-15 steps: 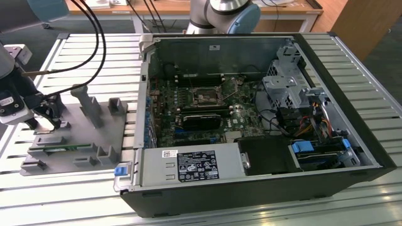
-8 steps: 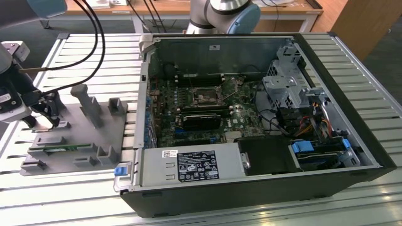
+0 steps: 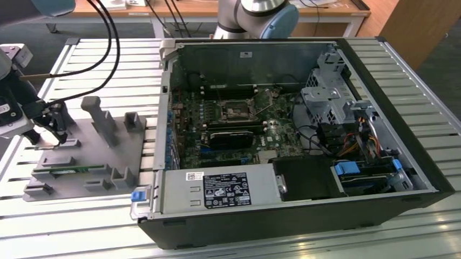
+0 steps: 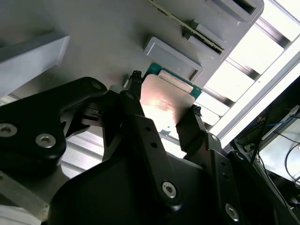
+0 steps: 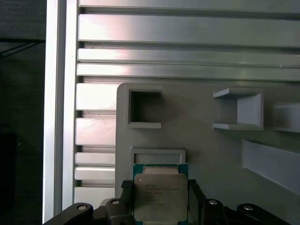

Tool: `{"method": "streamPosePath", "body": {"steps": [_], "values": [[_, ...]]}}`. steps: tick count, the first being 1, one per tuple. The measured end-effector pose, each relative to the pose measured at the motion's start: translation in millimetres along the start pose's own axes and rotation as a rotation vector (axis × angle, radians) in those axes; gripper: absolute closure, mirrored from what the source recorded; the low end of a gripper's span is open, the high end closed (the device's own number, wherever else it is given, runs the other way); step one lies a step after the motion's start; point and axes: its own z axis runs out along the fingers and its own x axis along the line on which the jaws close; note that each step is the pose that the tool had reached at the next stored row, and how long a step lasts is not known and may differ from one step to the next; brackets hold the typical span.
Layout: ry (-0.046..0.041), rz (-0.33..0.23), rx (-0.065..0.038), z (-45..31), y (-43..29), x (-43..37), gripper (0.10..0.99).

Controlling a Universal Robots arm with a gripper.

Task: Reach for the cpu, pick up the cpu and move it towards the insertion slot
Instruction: 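Pick up the cpu and move it towards the insertion slot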

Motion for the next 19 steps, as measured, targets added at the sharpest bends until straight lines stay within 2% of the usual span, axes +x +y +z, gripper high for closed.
{"method": "streamPosePath", "body": {"steps": [19], "values": [[0.0,0.0,0.009,-9.5,2.4,-0.1,0.541]]}}
